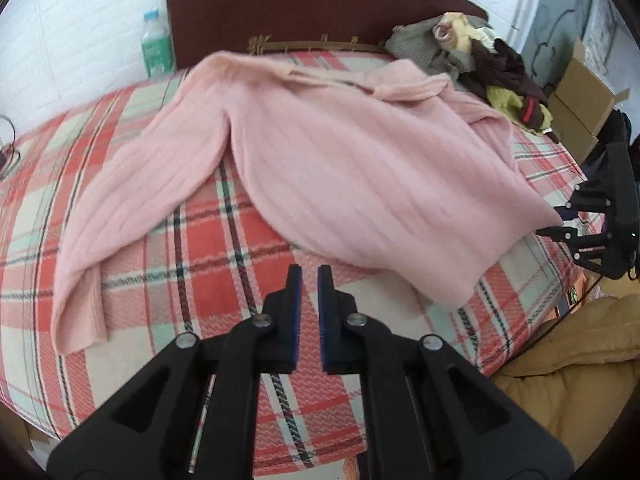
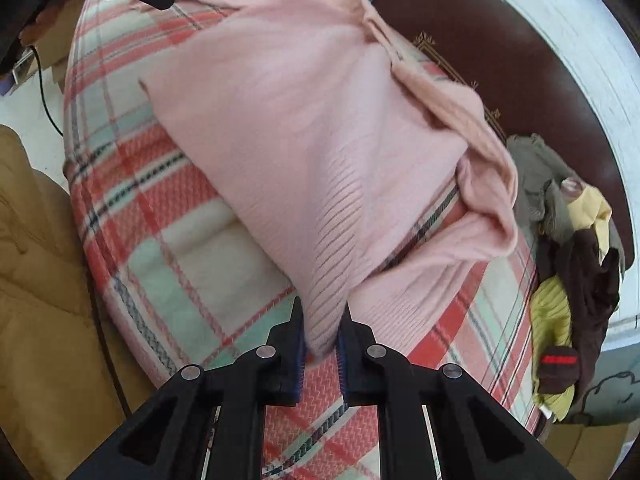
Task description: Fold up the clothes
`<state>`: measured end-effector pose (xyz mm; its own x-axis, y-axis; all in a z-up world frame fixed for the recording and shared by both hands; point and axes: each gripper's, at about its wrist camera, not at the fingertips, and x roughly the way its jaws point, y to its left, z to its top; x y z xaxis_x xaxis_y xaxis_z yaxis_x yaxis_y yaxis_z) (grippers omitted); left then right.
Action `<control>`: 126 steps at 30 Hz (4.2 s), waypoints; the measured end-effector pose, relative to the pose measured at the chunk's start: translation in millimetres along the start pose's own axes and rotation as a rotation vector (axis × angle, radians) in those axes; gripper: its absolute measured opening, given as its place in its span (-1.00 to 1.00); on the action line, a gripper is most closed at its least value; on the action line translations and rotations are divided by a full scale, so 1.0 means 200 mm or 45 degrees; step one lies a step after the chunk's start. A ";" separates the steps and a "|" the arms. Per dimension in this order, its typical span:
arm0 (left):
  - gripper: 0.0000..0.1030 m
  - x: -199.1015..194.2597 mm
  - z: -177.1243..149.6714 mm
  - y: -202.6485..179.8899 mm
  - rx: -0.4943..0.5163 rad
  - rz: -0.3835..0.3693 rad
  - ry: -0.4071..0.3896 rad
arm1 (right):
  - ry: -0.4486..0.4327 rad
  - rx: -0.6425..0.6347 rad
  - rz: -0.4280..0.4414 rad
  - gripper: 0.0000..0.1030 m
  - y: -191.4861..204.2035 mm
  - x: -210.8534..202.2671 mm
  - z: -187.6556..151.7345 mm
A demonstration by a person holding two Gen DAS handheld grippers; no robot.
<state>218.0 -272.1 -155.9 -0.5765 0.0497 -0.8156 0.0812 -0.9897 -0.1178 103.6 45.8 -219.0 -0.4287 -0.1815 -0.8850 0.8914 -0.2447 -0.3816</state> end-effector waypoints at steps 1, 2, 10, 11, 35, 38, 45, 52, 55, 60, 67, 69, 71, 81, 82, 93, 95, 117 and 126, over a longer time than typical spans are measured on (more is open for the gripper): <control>-0.87 0.05 -0.01 0.02 -0.038 -0.002 0.021 | 0.014 0.022 0.012 -0.76 -0.01 0.01 -0.01; -0.87 0.08 0.00 0.04 -0.072 -0.017 0.029 | -0.009 0.060 0.044 -0.57 -0.04 -0.02 -0.02; -0.86 0.29 0.11 0.08 -0.199 -0.139 0.076 | -0.462 0.105 0.381 0.18 -0.04 -0.36 0.15; -0.86 0.30 0.12 0.08 -0.200 -0.150 0.083 | -0.475 0.072 0.420 0.18 0.02 -0.33 0.22; 1.00 0.07 0.05 0.26 -0.398 -0.345 -0.137 | -0.475 0.686 1.303 -0.75 -0.05 0.12 0.64; 1.00 -0.05 0.03 0.38 -0.484 -0.482 -0.220 | -0.516 0.840 1.552 -0.73 -0.07 0.14 0.63; 1.00 0.01 -0.01 0.39 -0.473 -0.469 -0.124 | -0.188 0.629 1.390 -0.06 0.20 0.28 0.64; 1.00 0.20 -0.01 0.26 -0.400 -0.516 -0.008 | -0.340 0.481 1.144 0.16 0.12 0.04 0.54; 0.74 0.24 0.03 0.20 -0.346 -0.526 -0.008 | -0.361 0.549 1.117 0.19 0.05 0.01 0.44; -0.69 0.23 0.04 0.20 -0.350 -0.499 0.098 | -0.391 0.697 1.080 0.19 -0.05 0.01 0.30; -0.68 -0.01 0.09 0.24 -0.314 -0.116 0.201 | -0.432 0.840 0.922 0.19 -0.25 -0.01 0.13; -0.35 -0.07 0.11 0.24 -0.270 0.086 0.206 | -0.430 0.867 0.847 0.19 -0.31 -0.01 0.05; -0.07 -0.07 0.09 0.25 -0.268 0.151 0.189 | -0.430 0.909 0.790 0.20 -0.39 -0.01 -0.04; 0.10 0.06 0.27 -0.09 -0.072 -0.176 0.044 | -0.465 0.818 0.352 0.22 -0.68 -0.11 -0.08; 0.10 0.09 0.32 -0.12 -0.062 -0.191 0.042 | -0.462 0.753 0.284 0.22 -0.69 -0.12 -0.03; 0.11 0.74 0.89 0.11 -0.240 -0.171 0.215 | -0.250 -0.077 -0.237 0.24 -0.59 0.31 0.57; 0.11 0.78 0.97 0.14 -0.270 -0.244 0.209 | -0.193 -0.198 -0.296 0.15 -0.57 0.41 0.62; 0.23 0.63 0.99 0.19 -0.305 -0.290 -0.053 | -0.467 0.940 0.169 0.43 -1.50 0.21 0.16; 0.28 0.46 0.71 -0.49 0.158 -0.490 0.005 | -0.320 1.018 0.454 0.53 -0.97 0.16 -0.46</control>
<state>42.0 -189.9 -140.0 -0.5424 0.4202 -0.7275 -0.2392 -0.9073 -0.3458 -69.6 175.2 -196.8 -0.2500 -0.5529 -0.7949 0.6496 -0.7045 0.2857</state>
